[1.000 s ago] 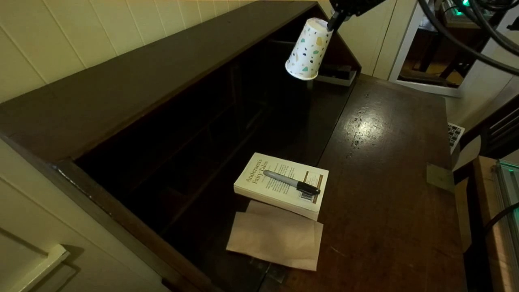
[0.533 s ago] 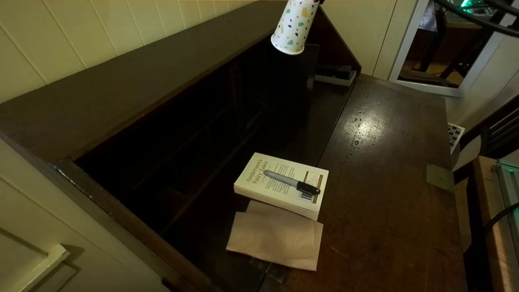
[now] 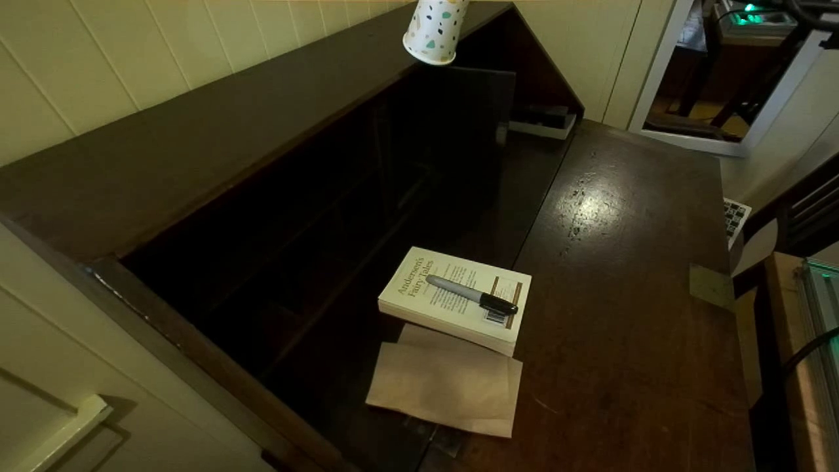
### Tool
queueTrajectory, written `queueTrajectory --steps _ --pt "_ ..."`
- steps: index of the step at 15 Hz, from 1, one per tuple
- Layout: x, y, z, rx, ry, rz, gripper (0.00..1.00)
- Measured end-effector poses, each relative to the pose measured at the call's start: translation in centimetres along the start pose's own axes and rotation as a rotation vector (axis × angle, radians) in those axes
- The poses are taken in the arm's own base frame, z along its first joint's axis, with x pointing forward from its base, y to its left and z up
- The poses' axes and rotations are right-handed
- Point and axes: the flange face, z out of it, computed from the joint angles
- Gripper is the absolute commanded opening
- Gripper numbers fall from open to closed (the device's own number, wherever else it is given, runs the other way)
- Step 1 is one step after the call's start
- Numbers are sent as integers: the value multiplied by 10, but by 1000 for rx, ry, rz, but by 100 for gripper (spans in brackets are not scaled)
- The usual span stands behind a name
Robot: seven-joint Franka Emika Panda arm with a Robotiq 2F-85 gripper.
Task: Open the top cabinet door then place the coffee cup on top of the cabinet and close the cabinet door.
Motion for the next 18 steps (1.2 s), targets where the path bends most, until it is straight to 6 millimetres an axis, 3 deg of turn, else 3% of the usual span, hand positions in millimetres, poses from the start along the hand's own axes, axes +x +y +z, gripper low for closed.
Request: queueTrajectory --steps 3,12,18 --pt "9 -9 3 3 1 -1 6" --pt "11 -10 5 3 1 -9 2" --pt "33 -17 -15 -10 -17 -65 2"
